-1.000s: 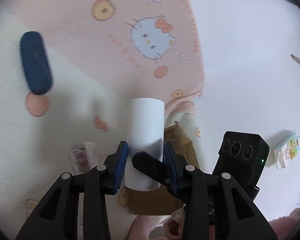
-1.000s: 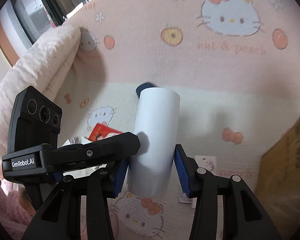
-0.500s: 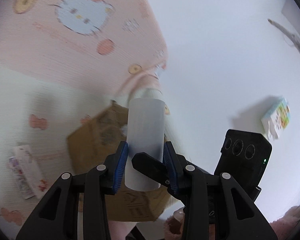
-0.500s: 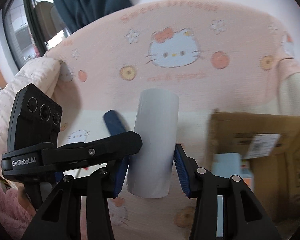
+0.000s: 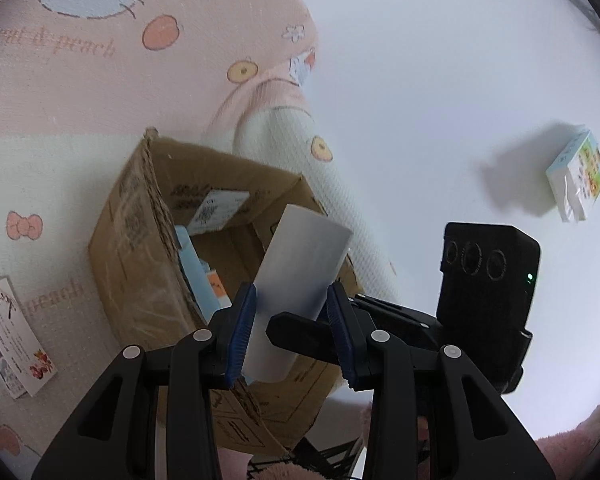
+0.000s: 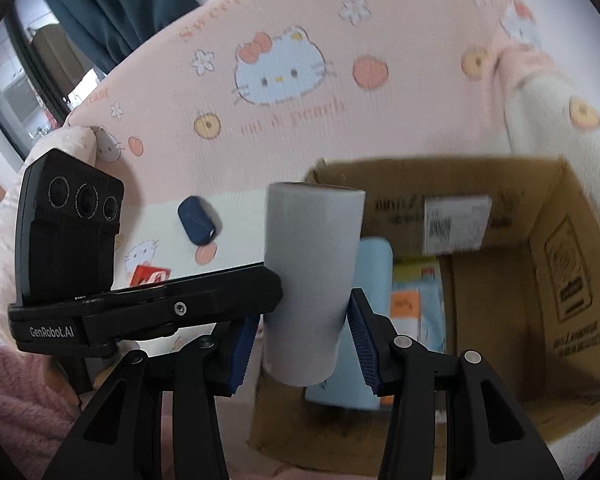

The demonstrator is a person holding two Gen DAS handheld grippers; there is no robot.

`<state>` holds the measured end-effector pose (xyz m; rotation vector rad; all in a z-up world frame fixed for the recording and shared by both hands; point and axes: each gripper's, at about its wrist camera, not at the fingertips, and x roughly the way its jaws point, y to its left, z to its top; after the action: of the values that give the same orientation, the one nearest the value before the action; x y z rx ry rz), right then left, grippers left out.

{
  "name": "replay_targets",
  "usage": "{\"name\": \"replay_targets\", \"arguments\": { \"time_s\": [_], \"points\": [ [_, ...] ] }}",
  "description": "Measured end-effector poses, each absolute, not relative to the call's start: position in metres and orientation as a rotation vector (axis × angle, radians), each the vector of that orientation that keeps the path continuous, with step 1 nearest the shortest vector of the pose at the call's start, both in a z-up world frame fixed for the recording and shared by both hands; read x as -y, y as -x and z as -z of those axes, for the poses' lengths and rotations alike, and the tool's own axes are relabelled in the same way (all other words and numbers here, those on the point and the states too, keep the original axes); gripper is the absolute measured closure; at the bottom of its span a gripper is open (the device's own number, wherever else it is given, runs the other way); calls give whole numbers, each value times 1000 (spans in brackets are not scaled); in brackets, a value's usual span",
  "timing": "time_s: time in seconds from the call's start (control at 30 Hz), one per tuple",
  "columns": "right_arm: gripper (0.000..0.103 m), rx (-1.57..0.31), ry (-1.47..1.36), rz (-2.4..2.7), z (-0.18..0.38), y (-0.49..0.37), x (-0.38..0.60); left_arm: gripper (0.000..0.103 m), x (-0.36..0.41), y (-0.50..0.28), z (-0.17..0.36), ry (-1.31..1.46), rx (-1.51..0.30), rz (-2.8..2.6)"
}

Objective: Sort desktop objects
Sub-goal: 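Carry the paper roll with the right gripper and lower it into the box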

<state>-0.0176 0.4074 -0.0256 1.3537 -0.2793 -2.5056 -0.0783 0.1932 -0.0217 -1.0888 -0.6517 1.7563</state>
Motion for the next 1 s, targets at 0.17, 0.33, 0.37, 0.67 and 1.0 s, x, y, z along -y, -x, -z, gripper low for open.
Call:
{"name": "replay_targets", "arguments": {
  "time_s": [0.17,0.33,0.37,0.67,1.0],
  "points": [
    [60,310,-1391,2468,35,14,-419,62,-199,74,23,1115,630,-1750],
    [60,280,-1395,2422,40,17,-418,62,-199,77,25,1123,646,-1768],
    [60,280,-1391,2418,40,17,-418,62,-199,80,25,1127,648,-1776],
    [59,278,-1422,2465,46,20,-419,45,-192,90,31,1149,664,-1864],
    [45,225,-1470,2524,44,10,-416,33,-206,77,8,1092,272,-2138]
  ]
}}
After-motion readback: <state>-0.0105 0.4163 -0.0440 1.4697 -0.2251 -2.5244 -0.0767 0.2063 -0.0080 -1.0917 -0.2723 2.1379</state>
